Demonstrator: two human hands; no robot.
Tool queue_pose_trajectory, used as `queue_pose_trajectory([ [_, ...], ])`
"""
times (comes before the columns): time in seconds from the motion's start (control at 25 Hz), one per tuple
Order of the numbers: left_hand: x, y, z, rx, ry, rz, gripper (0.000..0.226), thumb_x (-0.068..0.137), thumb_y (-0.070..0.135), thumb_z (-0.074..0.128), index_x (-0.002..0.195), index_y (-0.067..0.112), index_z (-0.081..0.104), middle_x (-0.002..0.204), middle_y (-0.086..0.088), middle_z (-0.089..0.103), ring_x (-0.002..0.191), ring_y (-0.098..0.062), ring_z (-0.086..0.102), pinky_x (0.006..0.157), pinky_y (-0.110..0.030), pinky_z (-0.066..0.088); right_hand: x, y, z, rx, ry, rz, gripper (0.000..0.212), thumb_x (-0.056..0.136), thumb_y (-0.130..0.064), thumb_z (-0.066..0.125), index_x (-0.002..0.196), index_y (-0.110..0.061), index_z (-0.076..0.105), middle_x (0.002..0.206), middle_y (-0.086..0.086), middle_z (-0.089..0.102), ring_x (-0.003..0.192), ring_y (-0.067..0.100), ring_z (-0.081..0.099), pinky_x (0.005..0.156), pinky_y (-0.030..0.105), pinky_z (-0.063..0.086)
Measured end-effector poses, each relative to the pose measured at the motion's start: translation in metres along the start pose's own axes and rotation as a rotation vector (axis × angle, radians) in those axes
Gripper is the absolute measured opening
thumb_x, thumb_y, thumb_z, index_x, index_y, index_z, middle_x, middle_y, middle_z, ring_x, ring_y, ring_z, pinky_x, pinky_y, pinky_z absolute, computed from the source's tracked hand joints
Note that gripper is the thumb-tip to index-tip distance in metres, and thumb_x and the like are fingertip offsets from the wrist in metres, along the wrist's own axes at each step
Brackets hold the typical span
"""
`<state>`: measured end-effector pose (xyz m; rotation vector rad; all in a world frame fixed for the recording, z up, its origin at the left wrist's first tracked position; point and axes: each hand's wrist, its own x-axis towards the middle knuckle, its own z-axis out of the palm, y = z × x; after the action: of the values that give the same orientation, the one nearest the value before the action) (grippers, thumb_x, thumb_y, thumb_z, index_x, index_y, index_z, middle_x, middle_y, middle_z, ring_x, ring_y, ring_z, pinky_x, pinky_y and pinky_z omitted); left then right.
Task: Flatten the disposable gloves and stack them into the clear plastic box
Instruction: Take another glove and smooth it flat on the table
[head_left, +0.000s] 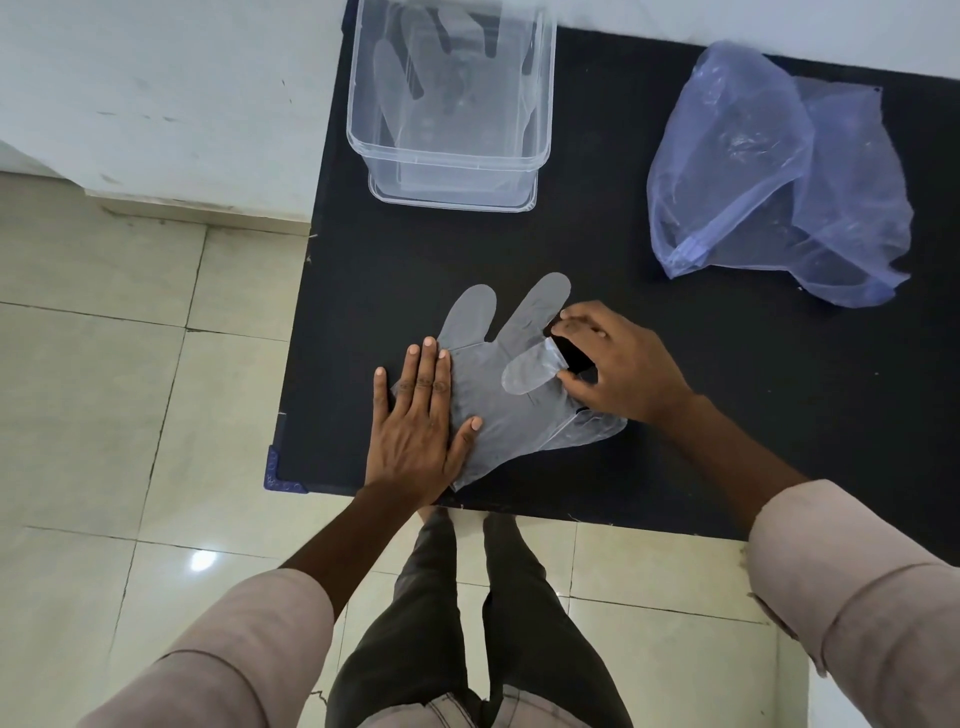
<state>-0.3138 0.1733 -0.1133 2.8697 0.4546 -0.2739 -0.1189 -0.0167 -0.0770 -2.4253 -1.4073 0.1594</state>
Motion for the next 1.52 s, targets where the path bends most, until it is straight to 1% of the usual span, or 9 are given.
queue_pose_trajectory([
  [0.28,0.000,0.000,0.000,0.010,-0.004,-0.003,0.083,0.093,0.069,0.011,0.155,0.014,0.000,0.164,-0.006,0.001,0.151,-0.024,-0.002,0.121,-0.048,-0.006,-0.002,-0.004,0.011,-0.058,0.183,-0.022,0.022,0.086,-0.020,0.062,0.103,-0.007,0.069,0.104,0.012,0.068,0.084,0.023,0.067,0.064,0.032,0.056],
  [0.44,0.000,0.000,-0.001,0.014,-0.004,-0.001,0.083,0.093,0.069,0.010,0.154,0.014,0.000,0.163,-0.006,0.001,0.151,-0.025,-0.001,0.121,-0.048,-0.005,-0.002,-0.010,0.016,-0.098,0.198,-0.056,0.020,0.083,-0.018,0.062,0.099,-0.008,0.070,0.102,0.013,0.068,0.084,0.026,0.066,0.061,0.038,0.054],
  [0.64,0.000,0.000,-0.002,0.012,-0.015,-0.001,0.083,0.092,0.069,0.010,0.154,0.014,0.001,0.163,-0.006,0.001,0.151,-0.025,-0.002,0.121,-0.049,-0.004,0.000,-0.016,0.019,-0.139,0.146,-0.075,0.015,0.085,-0.020,0.061,0.087,-0.010,0.072,0.103,0.013,0.069,0.089,0.029,0.065,0.069,0.038,0.048],
  [0.76,0.000,0.001,-0.002,0.014,-0.016,-0.002,0.083,0.093,0.068,0.011,0.154,0.014,0.001,0.163,-0.006,0.001,0.150,-0.025,-0.002,0.121,-0.049,-0.003,0.000,-0.023,0.018,-0.011,0.205,0.092,0.010,0.081,-0.019,0.066,0.082,-0.011,0.072,0.102,0.010,0.069,0.092,0.028,0.063,0.073,0.041,0.047],
  [0.96,0.000,0.000,-0.001,0.006,-0.013,0.001,0.082,0.093,0.067,0.013,0.155,0.013,0.003,0.163,-0.006,0.002,0.150,-0.025,0.000,0.121,-0.051,-0.001,-0.003,-0.035,0.017,0.304,0.337,0.574,0.003,0.076,-0.020,0.073,0.076,-0.017,0.071,0.102,0.001,0.065,0.098,0.019,0.056,0.082,0.046,0.045],
  [1.16,0.000,0.000,-0.001,0.007,-0.011,0.004,0.082,0.093,0.067,0.013,0.154,0.012,0.003,0.163,-0.007,0.002,0.150,-0.026,0.001,0.121,-0.051,0.000,-0.002,-0.045,0.018,0.340,0.345,0.679,0.005,0.075,-0.021,0.072,0.078,-0.019,0.069,0.104,-0.001,0.062,0.101,0.017,0.054,0.088,0.040,0.039],
  [1.28,0.000,0.000,-0.001,0.010,-0.010,0.006,0.082,0.094,0.067,0.012,0.154,0.012,0.003,0.163,-0.007,0.002,0.150,-0.026,0.000,0.121,-0.050,-0.001,0.002,-0.047,0.016,0.369,0.410,0.766,0.005,0.075,-0.021,0.071,0.076,-0.017,0.068,0.102,-0.001,0.062,0.099,0.016,0.054,0.088,0.040,0.039],
  [1.44,0.000,0.000,0.000,0.017,-0.014,0.004,0.082,0.094,0.067,0.010,0.155,0.012,0.004,0.163,-0.008,0.004,0.151,-0.025,0.000,0.121,-0.051,0.001,0.010,-0.048,0.010,0.413,0.447,1.060,0.005,0.075,-0.019,0.069,0.076,-0.018,0.064,0.106,0.000,0.061,0.101,0.018,0.053,0.092,0.043,0.036],
  [1.52,0.001,-0.001,0.002,0.015,-0.016,-0.001,0.082,0.094,0.067,0.011,0.155,0.012,0.003,0.163,-0.007,0.003,0.151,-0.025,0.000,0.121,-0.051,0.001,0.013,-0.046,0.006,0.476,0.497,1.210,0.011,0.074,-0.018,0.068,0.084,-0.022,0.064,0.108,-0.002,0.059,0.105,0.020,0.055,0.093,0.045,0.037],
])
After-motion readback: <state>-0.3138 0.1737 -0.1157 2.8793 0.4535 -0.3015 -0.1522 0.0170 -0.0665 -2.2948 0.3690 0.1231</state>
